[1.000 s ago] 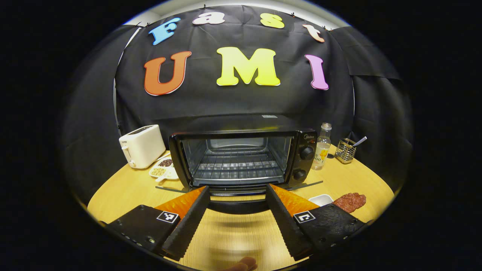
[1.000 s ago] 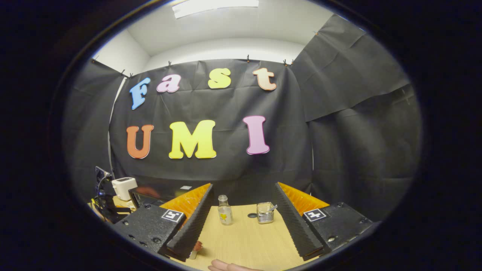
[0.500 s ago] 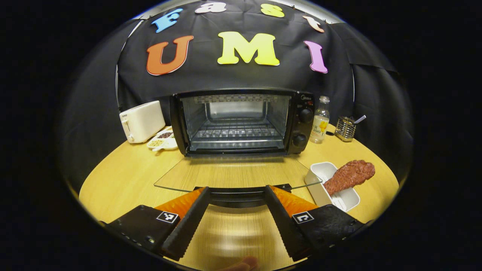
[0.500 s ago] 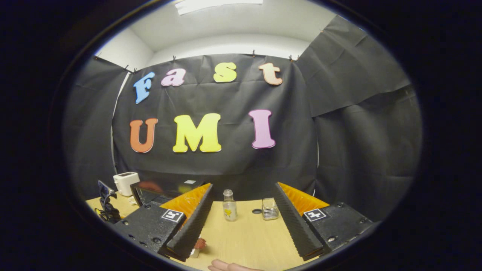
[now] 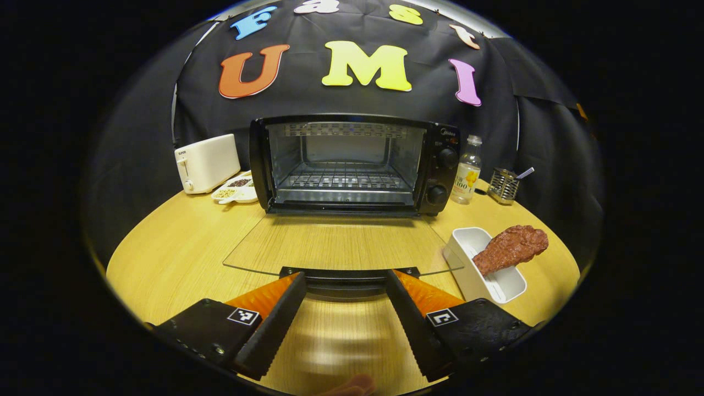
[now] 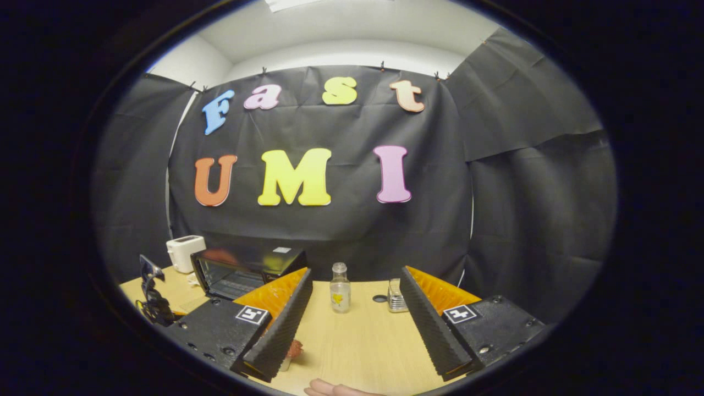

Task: Open the electric oven with the left hand, put the food in, and close the electric oven.

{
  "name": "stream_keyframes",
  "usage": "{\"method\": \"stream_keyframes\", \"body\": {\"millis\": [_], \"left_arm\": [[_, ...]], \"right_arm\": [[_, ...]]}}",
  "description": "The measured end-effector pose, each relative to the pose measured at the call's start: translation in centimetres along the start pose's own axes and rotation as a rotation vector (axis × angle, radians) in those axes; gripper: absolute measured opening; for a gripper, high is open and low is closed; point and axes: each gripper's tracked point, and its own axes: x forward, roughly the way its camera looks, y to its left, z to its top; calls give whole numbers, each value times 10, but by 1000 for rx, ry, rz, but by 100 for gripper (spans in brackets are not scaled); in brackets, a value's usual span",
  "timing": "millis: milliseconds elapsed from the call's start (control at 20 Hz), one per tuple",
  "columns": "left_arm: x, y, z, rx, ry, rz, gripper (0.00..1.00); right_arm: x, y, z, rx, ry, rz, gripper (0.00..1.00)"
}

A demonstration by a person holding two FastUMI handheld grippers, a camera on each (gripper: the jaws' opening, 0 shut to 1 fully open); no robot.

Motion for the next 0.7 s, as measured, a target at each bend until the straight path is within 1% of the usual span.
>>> {"method": "stream_keyframes", "body": {"millis": [50,100,150,200,350,450,550,700], "left_arm": [[-6,-3,8,1,-14,-12,94],[-14,-5,18,5,-34,-22,94],[-21,-5,29,8,-62,-24,95],[-27,-3,41,12,-90,-20,94],[-46,7,71,9,-176,4,94],[-59,18,89,19,-222,36,94],[-73,31,106,41,-276,79,94],[-96,45,131,49,-351,128,94]], "right_arm": [[4,1,-6,-8,20,3,100],[7,3,-12,-12,39,10,100],[10,6,-19,-13,61,19,96],[14,9,-26,-13,84,30,100],[28,13,-50,13,163,50,100],[38,15,-69,33,224,62,100],[49,24,-98,73,316,95,100],[55,39,-151,167,505,158,100]]}}
